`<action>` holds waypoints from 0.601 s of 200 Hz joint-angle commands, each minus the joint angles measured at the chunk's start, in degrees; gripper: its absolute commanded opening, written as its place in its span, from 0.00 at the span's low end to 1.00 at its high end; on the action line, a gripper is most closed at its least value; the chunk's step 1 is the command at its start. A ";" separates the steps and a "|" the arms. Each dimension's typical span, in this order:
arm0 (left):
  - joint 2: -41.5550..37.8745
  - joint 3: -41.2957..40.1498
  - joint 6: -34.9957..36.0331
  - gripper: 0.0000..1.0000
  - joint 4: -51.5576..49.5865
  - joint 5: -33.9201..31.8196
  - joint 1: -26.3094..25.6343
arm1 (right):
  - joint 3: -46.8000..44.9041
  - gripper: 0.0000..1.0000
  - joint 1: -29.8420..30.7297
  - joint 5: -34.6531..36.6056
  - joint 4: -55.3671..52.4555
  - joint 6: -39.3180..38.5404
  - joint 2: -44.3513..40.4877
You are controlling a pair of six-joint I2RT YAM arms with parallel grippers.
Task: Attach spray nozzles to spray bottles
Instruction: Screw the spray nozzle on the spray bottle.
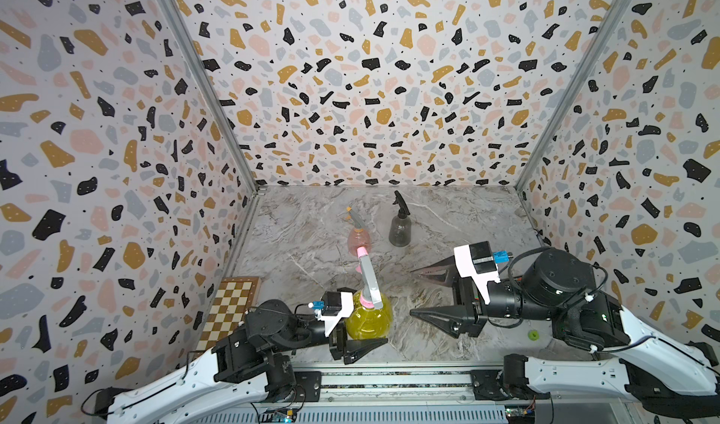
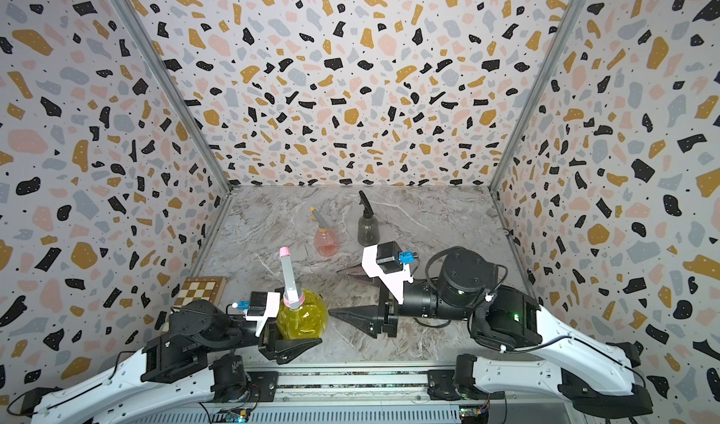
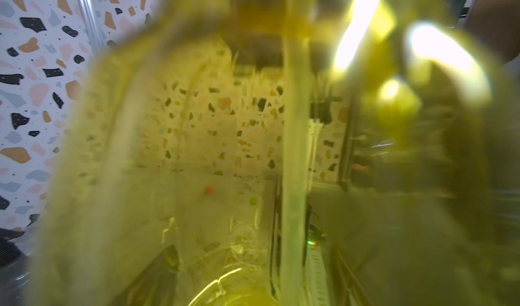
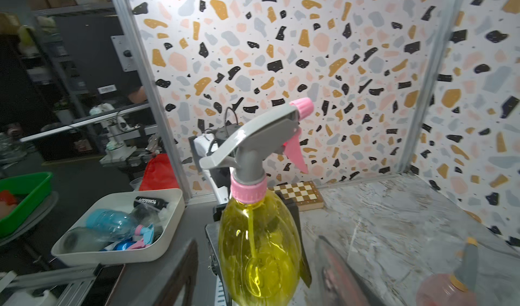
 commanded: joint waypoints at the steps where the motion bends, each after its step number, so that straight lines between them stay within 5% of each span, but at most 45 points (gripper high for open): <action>1: 0.76 2.66 -0.75 0.00 3.94 5.68 0.19 | 0.79 0.65 -0.21 -7.99 1.78 -0.68 1.77; 120: 1.84 2.53 -0.75 0.00 4.12 6.42 0.19 | 2.87 0.62 -0.24 -10.08 5.57 0.03 7.42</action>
